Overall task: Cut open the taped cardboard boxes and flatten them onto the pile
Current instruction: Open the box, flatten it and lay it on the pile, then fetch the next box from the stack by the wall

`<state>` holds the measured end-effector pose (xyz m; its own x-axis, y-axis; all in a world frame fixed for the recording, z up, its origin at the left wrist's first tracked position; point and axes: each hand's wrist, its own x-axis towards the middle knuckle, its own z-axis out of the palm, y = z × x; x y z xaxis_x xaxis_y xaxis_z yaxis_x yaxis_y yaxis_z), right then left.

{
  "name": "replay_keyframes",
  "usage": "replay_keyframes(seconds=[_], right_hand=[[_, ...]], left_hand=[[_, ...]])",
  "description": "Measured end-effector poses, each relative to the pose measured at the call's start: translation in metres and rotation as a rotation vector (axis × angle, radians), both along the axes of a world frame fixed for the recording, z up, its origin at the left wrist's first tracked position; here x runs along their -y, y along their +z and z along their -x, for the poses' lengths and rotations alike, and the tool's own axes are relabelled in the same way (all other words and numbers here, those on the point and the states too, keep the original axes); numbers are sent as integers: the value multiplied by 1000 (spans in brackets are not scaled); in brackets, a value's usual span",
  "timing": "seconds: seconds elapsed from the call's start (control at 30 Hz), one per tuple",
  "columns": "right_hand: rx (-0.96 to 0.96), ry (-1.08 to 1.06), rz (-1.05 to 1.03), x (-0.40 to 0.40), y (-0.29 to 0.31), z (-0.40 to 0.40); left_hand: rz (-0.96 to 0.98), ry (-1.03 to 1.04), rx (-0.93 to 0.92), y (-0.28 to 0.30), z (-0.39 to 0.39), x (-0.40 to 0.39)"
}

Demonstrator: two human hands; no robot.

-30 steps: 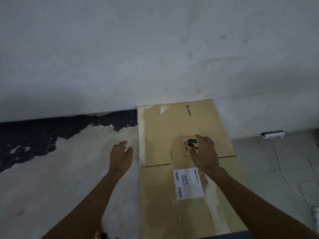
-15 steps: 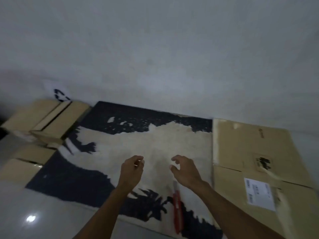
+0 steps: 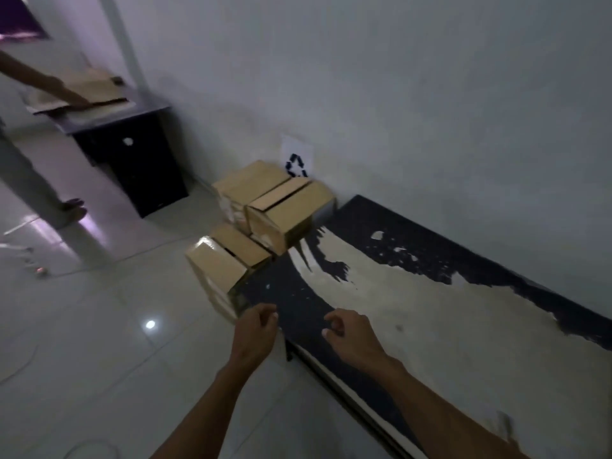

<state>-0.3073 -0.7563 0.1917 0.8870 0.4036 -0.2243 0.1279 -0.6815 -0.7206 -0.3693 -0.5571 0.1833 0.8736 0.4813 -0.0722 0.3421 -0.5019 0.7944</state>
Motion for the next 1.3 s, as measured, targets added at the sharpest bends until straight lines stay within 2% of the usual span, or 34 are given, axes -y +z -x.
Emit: replay_keyframes(seconds=[0.3,0.5,0.8,1.1,1.3], right_hand=[[-29,186,22,-130,-21,-53],[-98,213,-1,-219,-43,-129],[-263,197,37,-332,-75,-216],[-347,23,105,-397,-106,-257],[-369,-224,100,-446,-116,-267]], left_hand=[[16,154,9,-17,-14,-126],[22,217,4,-24,-73,-213],[43,251,-127,-33,-164,-315],[62,106,-249,-58,-238,-396],[56,-112,-327,-84,-290,-464]])
